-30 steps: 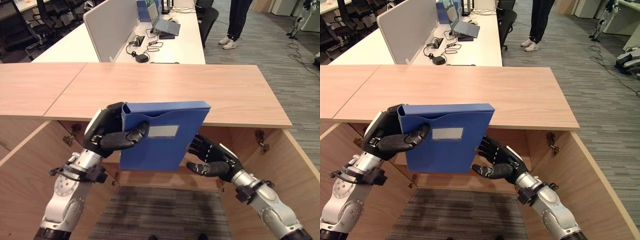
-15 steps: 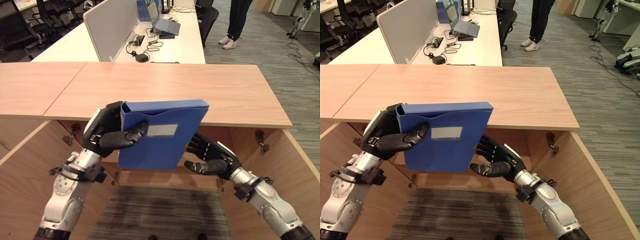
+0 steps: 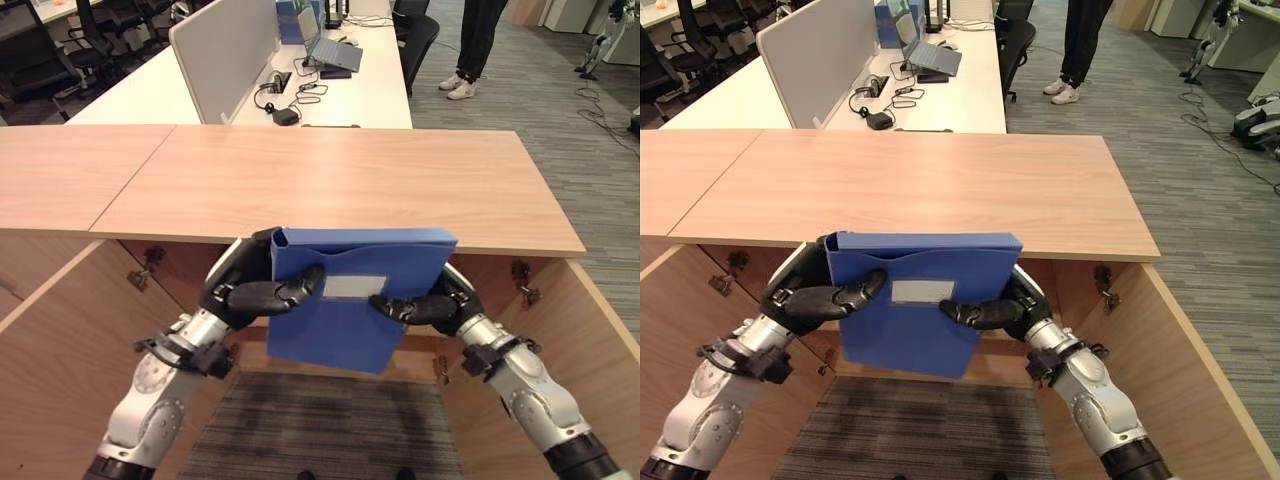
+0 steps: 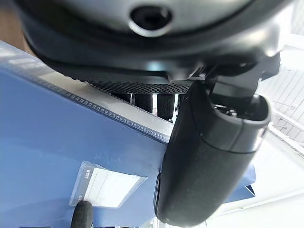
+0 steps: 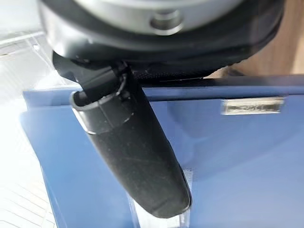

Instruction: Put the empty folder in the office cabinet

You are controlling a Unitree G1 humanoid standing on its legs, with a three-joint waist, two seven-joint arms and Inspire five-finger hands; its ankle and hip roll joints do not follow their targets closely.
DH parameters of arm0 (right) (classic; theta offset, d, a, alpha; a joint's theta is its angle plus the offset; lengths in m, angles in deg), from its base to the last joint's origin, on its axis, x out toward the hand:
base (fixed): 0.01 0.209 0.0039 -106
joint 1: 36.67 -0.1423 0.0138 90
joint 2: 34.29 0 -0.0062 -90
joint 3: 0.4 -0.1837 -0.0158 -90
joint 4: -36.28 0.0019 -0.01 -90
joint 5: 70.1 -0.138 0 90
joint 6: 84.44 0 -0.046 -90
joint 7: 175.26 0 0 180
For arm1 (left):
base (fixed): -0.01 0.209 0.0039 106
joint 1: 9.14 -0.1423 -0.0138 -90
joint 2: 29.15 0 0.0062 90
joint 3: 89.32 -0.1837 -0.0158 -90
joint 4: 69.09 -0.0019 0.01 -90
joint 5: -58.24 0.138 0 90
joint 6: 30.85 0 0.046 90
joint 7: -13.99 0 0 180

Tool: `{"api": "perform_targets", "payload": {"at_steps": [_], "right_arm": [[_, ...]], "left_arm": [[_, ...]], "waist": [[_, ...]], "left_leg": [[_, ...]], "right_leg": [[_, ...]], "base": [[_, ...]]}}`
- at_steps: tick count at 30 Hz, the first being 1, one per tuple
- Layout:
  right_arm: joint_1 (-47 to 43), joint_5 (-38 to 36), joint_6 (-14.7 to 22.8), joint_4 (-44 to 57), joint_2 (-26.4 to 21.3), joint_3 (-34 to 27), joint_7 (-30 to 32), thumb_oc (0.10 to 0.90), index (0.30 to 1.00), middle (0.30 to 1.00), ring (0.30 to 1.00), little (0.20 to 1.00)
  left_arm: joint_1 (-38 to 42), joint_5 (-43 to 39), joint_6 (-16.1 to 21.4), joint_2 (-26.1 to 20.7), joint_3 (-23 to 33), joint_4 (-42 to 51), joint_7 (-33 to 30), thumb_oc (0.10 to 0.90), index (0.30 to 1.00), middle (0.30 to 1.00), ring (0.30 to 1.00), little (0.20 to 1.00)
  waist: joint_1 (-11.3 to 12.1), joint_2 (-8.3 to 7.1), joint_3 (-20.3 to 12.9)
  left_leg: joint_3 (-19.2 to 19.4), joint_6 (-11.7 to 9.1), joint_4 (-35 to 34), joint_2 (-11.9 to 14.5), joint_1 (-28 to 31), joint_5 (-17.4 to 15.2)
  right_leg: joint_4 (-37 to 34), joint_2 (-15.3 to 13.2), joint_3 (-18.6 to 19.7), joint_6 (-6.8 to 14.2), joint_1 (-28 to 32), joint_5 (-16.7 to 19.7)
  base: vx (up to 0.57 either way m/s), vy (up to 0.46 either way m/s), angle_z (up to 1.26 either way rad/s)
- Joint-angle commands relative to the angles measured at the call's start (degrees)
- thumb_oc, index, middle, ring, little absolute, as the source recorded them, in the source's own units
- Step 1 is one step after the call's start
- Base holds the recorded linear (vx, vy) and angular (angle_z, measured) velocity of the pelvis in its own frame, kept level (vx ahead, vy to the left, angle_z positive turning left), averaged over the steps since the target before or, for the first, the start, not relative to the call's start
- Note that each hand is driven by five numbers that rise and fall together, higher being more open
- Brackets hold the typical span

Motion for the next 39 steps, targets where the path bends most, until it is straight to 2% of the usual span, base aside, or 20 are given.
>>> {"api": "perform_targets", "payload": {"at_steps": [1, 8, 17, 18, 24, 39], "right_arm": [[-13.54, -1.67, 9.61, 2.32, 1.99, -3.38, 0.39, 0.8, 0.9, 0.9, 0.9, 0.9], [-14.71, -2.2, 9.35, -0.35, 1.61, -3.22, 1.0, 0.8, 0.9, 0.9, 0.9, 0.9], [-13.64, -3.19, 7.05, 2.48, 5.78, 0.76, -1.98, 0.8, 0.9, 0.9, 0.9, 0.9], [-13.25, -2.25, 5.8, 3.25, 6.43, 2.86, -3.52, 0.8, 0.9, 0.9, 0.9, 0.9], [-12.1, -2.33, 4.97, 2.03, 8.96, 5.77, -4.27, 0.8, 0.9, 0.9, 0.9, 0.9], [-10.14, -1.84, 3.64, -2.25, 11.52, 9.84, -4.83, 0.8, 0.9, 0.9, 0.9, 0.9]], "left_arm": [[6.56, -4.54, 3.39, -0.95, -1.6, 7.52, 3.97, 0.4, 0.3, 0.3, 0.3, 0.3], [6.18, -5.59, 2.56, -1.52, -2.41, 7.65, 5.04, 0.4, 0.3, 0.3, 0.3, 0.3], [9.06, -4.72, 3.64, 2.86, -2.9, 6.81, 3.48, 0.4, 0.3, 0.3, 0.3, 0.3], [10.26, -4.18, 4.15, 4.37, -3.16, 6.55, 3.1, 0.4, 0.3, 0.3, 0.3, 0.3], [11.76, -3.9, 5.17, 6.89, -3.13, 6.26, 1.94, 0.4, 0.3, 0.3, 0.3, 0.3], [13.39, -3.38, 6.59, 7.97, -2.42, 6.5, 0.14, 0.4, 0.3, 0.3, 0.3, 0.3]], "waist": [[0.89, -0.51, -2.98], [1.32, -0.7, -2.96], [1.19, -0.86, -2.85], [1.1, -0.9, -2.78], [0.84, -0.84, -2.74], [0.56, -0.59, -2.79]], "left_leg": [[3.31, -3.79, 0.1, 3.74, 1.92, -1.48], [3.04, -3.68, 0.1, 3.59, 1.94, -1.59], [2.9, -3.59, 0.1, 3.53, 1.88, -1.5], [2.95, -3.56, 0.1, 3.48, 1.93, -1.48], [3.15, -3.54, 0.1, 3.48, 1.97, -1.47], [3.41, -3.76, 0.1, 3.65, 1.95, -1.33]], "right_leg": [[0.97, -2.89, -2.58, 4.86, 4.41, -6.47], [0.99, -3.01, -2.72, 4.98, 4.52, -6.34], [1.11, -2.99, -2.54, 4.78, 4.53, -6.51], [1.28, -3.01, -2.47, 4.7, 4.37, -6.53], [1.21, -3.08, -2.44, 4.6, 4.26, -6.4], [1.14, -2.97, -2.42, 4.5, 4.11, -6.4]], "base": [[-0.01, -0.001, 0.05], [0.0, 0.0, 0.04], [0.0, 0.0, 0.0], [0.0, 0.0, 0.0], [0.0, 0.0, 0.0], [0.0, 0.0, 0.0]]}}
